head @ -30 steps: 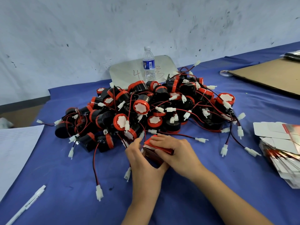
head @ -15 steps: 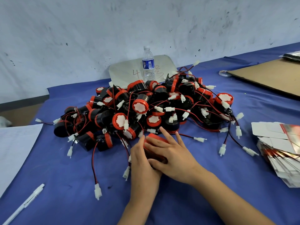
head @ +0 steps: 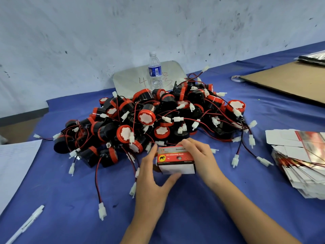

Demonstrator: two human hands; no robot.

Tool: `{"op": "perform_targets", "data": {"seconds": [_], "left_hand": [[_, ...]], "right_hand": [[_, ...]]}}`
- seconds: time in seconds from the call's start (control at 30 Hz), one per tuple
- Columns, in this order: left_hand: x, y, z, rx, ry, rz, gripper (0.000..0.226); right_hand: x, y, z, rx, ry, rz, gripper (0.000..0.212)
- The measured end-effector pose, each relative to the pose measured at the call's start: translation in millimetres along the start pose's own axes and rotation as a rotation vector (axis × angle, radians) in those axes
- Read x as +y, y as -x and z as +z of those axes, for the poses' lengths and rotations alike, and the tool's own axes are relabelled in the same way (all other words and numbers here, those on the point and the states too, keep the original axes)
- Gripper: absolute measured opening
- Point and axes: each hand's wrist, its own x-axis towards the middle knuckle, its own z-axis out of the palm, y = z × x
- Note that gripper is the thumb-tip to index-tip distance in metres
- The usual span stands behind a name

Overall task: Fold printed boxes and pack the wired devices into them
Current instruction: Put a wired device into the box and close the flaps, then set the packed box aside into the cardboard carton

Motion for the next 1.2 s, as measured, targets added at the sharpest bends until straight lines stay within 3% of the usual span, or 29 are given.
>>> {"op": "perform_targets", "data": {"seconds": [0.1,0.23,0.3,0.4,0.53,0.67,0.83,0.97,1.03,1.1,1.2], "left_hand": [[2,0,1,0.044,0.080,-0.100,0.068],[3,1,0,0.033,0.165,-0.128,0.055],[6,3,3,-0.022,0.227,-0.171,0.059],[8,4,7,-0.068,0.219,-0.155,0.059],[5,1,12,-0.041,0.244,-0.154,0.056],[-2,0,11,0.005,0.236,-0.144,0.055],[-8,-7,6,0.138,0.392,-0.227,0.065],[-3,-6,7,0.131,0.533,-0.215,0.047],[0,-7,11,0.075,0.587,-0.189,0.046],[0,-12,9,0.050,0.620,-0.203,0.040],[-1,-18,10,-0.029,0.645,-0.291,0.037]], "right_hand": [[0,3,5,-0.101,-0.083,0.042,0.035],[5,8,10,-0.055,0.126,-0.205,0.038],[7,9,12,0.014,0.208,-0.245,0.036],[6,5,12,0.121,0.236,-0.224,0.035],[5,0,12,0.143,0.257,-0.193,0.034],[7,-1,11,0.048,0.126,-0.135,0.029],[5,7,5,-0.125,0.052,0.011,0.029],[-10,21,-13,0.037,0.141,0.072,0.031],[-23,33,-30,0.148,-0.049,0.128,0.040],[-43,45,-50,0.234,-0.406,0.129,0.037],[-94,65,-97,0.336,-0.922,-0.056,0.034]]}}
